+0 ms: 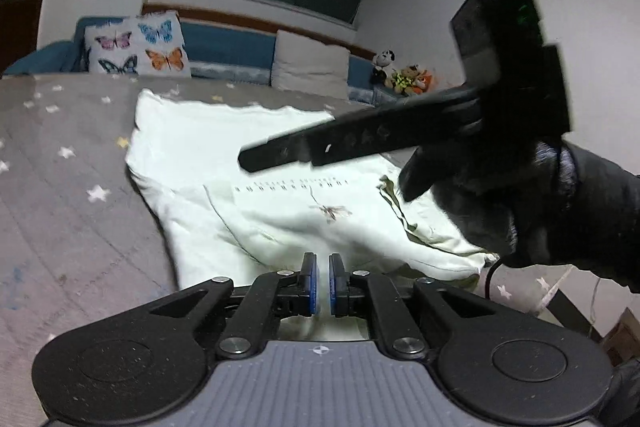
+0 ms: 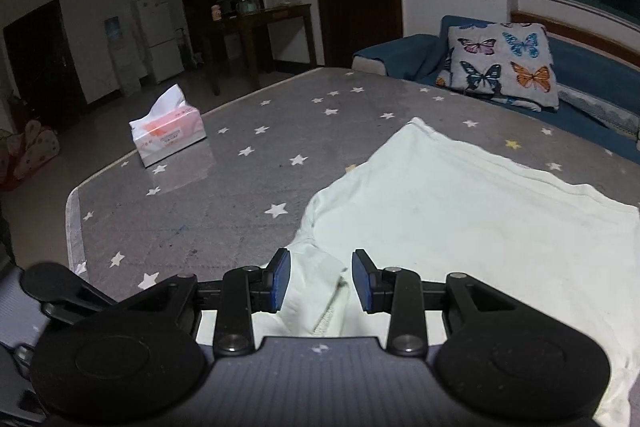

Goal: Fold clothes

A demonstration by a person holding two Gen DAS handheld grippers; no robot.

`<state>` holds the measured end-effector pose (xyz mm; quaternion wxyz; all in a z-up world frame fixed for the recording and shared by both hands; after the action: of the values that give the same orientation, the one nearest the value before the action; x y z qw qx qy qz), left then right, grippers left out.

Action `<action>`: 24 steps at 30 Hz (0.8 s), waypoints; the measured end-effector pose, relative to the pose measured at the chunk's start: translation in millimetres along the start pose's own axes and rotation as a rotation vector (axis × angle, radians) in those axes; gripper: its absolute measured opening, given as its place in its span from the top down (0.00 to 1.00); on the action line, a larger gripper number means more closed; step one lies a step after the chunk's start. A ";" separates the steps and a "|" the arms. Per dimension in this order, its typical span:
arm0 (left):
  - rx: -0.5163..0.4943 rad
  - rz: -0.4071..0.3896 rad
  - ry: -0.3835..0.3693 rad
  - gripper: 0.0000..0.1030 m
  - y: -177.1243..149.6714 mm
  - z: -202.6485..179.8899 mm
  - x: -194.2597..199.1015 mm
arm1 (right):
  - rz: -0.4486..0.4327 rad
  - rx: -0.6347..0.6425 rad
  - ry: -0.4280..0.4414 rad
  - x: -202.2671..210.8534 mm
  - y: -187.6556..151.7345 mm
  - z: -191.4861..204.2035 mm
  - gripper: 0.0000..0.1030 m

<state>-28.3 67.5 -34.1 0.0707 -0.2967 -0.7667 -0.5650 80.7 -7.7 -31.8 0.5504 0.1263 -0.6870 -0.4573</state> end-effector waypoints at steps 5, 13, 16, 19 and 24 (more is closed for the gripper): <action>0.028 -0.004 0.064 0.93 3.0 21.0 4.6 | 0.046 0.029 0.036 -22.5 -3.2 13.5 0.73; 0.069 0.059 0.081 0.93 -19.8 35.9 3.2 | 0.082 0.009 0.051 -60.4 5.8 12.9 0.75; 0.078 0.058 0.079 0.93 -22.9 36.4 6.6 | 0.111 0.003 0.069 -76.1 9.0 11.5 0.74; 0.081 0.058 0.076 0.93 -23.4 35.2 8.4 | 0.135 -0.016 0.087 -87.2 7.8 8.5 0.74; 0.078 0.059 0.068 0.93 -23.2 31.0 9.5 | 0.152 -0.002 0.124 -92.4 5.4 11.2 0.87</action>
<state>-41.4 94.9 -59.9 0.1249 -0.2969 -0.7762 -0.5420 106.2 63.4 -86.5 0.6251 0.1013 -0.6589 -0.4060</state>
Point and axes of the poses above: each gripper's, at about its wrist camera, not at the fingertips, and x roughly against the way its jaws point, z to its left, y to its top, the point moved 8 cm from there along -x, roughly the way its jaws point, and after that the axes turned 8 degrees about -y, right-handed, at the moved point
